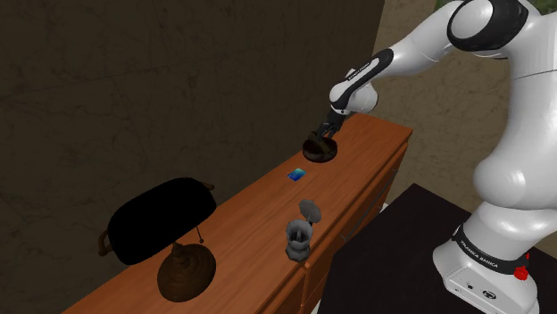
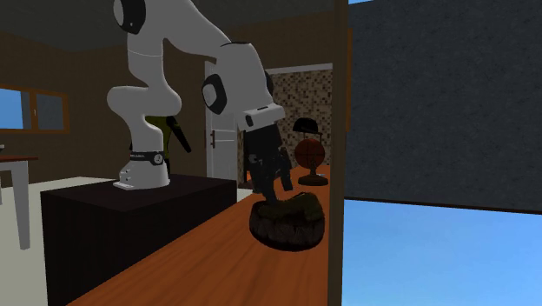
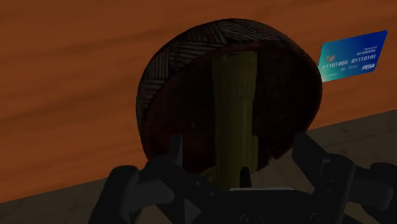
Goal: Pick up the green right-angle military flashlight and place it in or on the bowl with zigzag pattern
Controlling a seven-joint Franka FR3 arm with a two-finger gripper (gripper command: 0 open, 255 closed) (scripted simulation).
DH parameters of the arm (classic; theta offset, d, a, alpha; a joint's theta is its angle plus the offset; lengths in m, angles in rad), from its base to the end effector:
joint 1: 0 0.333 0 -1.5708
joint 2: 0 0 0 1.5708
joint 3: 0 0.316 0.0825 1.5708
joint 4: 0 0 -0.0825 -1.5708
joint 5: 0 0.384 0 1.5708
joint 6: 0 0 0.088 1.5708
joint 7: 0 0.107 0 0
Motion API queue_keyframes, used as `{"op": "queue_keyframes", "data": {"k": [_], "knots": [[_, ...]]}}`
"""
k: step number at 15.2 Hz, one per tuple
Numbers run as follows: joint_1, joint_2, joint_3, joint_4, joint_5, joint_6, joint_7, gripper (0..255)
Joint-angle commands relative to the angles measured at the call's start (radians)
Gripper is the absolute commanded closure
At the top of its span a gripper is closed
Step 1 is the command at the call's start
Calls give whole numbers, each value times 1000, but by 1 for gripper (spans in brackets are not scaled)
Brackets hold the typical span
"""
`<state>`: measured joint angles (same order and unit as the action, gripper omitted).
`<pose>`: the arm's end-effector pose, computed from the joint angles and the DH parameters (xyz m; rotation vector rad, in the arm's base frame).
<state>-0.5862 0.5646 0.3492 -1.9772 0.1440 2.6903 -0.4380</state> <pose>0.6091 -0.1616 0.2111 -2.9375 -0.0138 -0.3623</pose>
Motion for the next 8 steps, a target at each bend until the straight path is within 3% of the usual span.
{"op": "queue_keyframes", "data": {"k": [1,8], "knots": [[0,0,0,0,0,0,0,0],[-46,-116,25,-41,30,-78,-20,0]]}}
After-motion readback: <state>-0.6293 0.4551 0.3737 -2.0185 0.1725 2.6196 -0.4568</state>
